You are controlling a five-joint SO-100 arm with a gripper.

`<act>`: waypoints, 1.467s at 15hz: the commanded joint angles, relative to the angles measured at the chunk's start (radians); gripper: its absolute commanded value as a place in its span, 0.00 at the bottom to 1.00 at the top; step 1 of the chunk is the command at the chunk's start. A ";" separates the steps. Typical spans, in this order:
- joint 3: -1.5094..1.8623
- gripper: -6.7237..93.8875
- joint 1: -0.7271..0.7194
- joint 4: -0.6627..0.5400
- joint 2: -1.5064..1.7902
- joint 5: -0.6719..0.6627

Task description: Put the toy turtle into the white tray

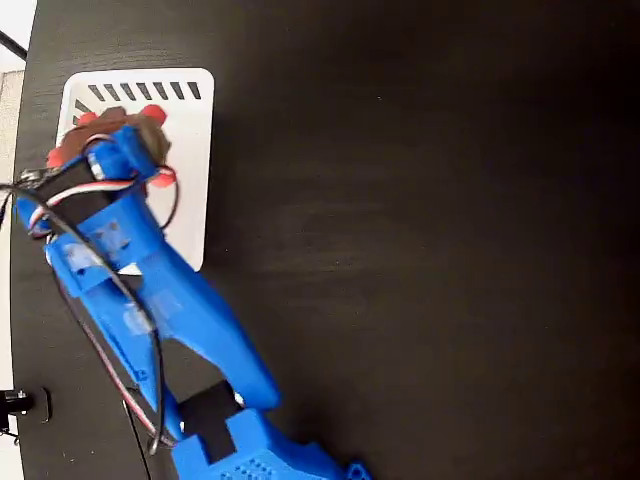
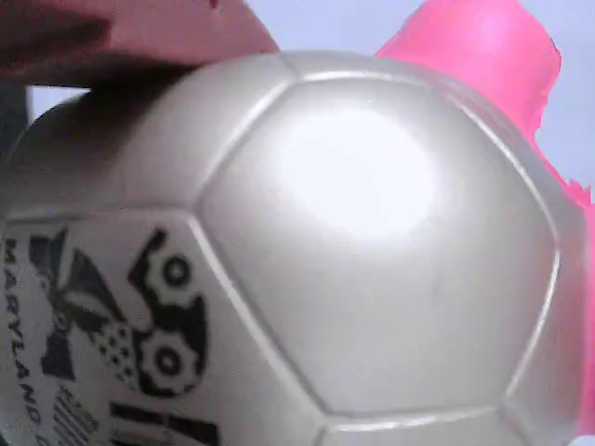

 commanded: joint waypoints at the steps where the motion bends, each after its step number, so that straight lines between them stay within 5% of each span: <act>1: -0.051 0.07 -0.015 0.018 0.037 -0.006; 8: -0.054 0.08 -0.040 -0.018 -0.058 -0.009; 10: -0.055 0.14 -0.040 -0.021 -0.058 -0.005; 14: -0.058 0.53 -0.037 -0.014 -0.058 -0.008; 21: -0.052 0.60 -0.040 -0.006 -0.055 -0.006; 22: -0.051 0.68 -0.041 -0.003 -0.055 -0.009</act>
